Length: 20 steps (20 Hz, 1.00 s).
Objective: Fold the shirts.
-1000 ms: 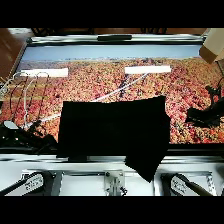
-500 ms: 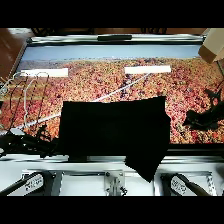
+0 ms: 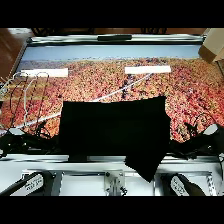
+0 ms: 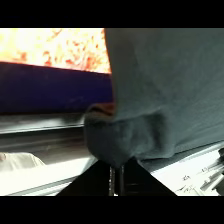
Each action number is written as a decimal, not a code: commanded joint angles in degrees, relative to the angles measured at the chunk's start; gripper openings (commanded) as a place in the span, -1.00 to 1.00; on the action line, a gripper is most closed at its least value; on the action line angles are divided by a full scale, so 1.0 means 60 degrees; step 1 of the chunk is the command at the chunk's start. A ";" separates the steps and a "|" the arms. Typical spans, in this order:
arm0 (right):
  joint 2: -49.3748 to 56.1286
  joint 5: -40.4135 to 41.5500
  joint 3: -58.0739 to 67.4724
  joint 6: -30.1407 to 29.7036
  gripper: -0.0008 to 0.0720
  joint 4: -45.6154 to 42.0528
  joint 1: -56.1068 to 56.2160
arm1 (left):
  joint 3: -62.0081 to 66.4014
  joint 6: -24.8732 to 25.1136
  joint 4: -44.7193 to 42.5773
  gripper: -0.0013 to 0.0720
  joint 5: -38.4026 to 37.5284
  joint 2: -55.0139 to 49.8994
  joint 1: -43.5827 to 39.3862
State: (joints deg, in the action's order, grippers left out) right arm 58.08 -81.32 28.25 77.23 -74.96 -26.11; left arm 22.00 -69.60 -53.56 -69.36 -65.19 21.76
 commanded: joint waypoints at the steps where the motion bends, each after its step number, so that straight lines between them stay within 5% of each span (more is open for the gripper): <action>1: -0.0106 0.0670 -0.0809 -0.0076 0.26 0.0419 -0.0025 | 0.0011 0.0029 0.0189 -0.87 -0.0040 0.0058 0.0011; 18: -0.0091 0.0769 -0.0776 -0.0390 0.18 0.0659 -0.0022 | 0.0011 0.0015 0.0233 -0.87 -0.0025 0.0058 0.0007; 19: -0.0033 0.0827 -0.0750 -0.0423 0.15 0.0663 -0.0022 | 0.0011 0.0015 0.0233 -0.87 -0.0025 0.0058 0.0007; 20: 0.0095 0.0889 -0.0747 -0.0426 -0.10 0.0663 -0.0022 | 0.0011 0.0015 0.0233 -0.87 -0.0029 0.0058 0.0007</action>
State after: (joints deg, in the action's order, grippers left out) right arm 57.87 -76.73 23.62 74.81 -71.00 -26.22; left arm 22.00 -69.45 -52.27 -69.25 -64.90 21.80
